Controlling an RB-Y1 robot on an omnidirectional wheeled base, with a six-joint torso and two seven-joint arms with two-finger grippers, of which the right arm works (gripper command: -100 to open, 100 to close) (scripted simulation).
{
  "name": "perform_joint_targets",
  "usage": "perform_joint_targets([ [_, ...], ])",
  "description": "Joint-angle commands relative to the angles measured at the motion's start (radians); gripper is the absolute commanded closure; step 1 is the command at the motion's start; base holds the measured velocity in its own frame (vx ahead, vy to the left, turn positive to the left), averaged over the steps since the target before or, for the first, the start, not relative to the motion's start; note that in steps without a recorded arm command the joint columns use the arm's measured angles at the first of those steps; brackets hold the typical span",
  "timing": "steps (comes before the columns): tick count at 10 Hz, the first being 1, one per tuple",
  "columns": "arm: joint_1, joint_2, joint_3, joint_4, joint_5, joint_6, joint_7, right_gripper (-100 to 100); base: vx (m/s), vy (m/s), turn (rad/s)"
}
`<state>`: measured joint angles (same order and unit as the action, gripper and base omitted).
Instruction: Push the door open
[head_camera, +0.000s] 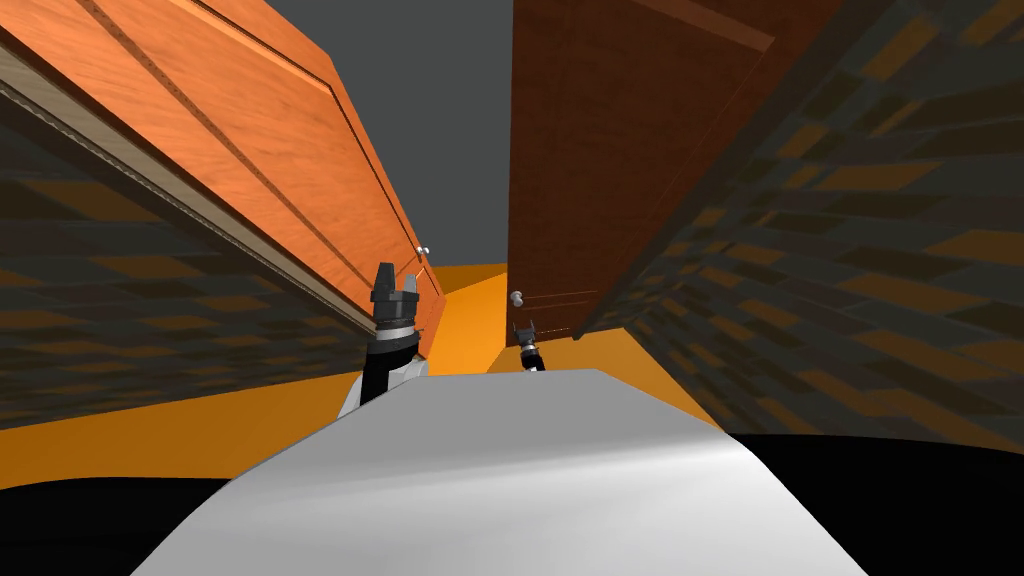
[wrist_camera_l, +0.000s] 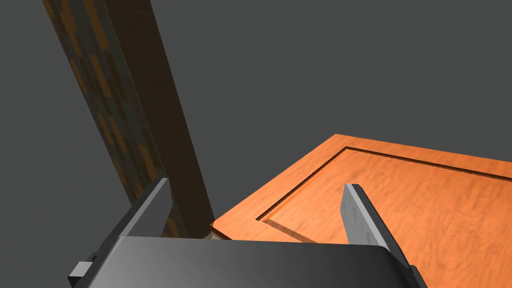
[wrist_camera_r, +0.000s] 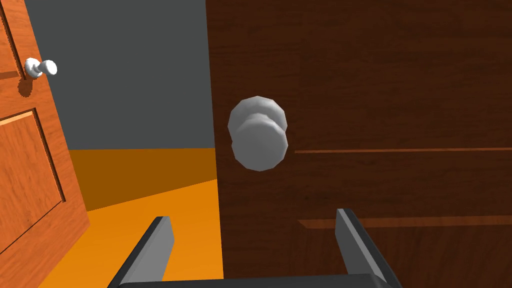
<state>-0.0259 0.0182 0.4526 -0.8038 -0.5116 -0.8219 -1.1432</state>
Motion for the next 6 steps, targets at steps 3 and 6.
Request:
perform_joint_targets([
  [3,-0.013,0.022,0.010,0.037,-0.009,-0.014,-0.024,-100,0.022,-0.112,0.093],
  [6,-0.018,-0.031,0.006,0.043,-0.013,-0.015,-0.030,-100,0.132,0.012,0.018],
])
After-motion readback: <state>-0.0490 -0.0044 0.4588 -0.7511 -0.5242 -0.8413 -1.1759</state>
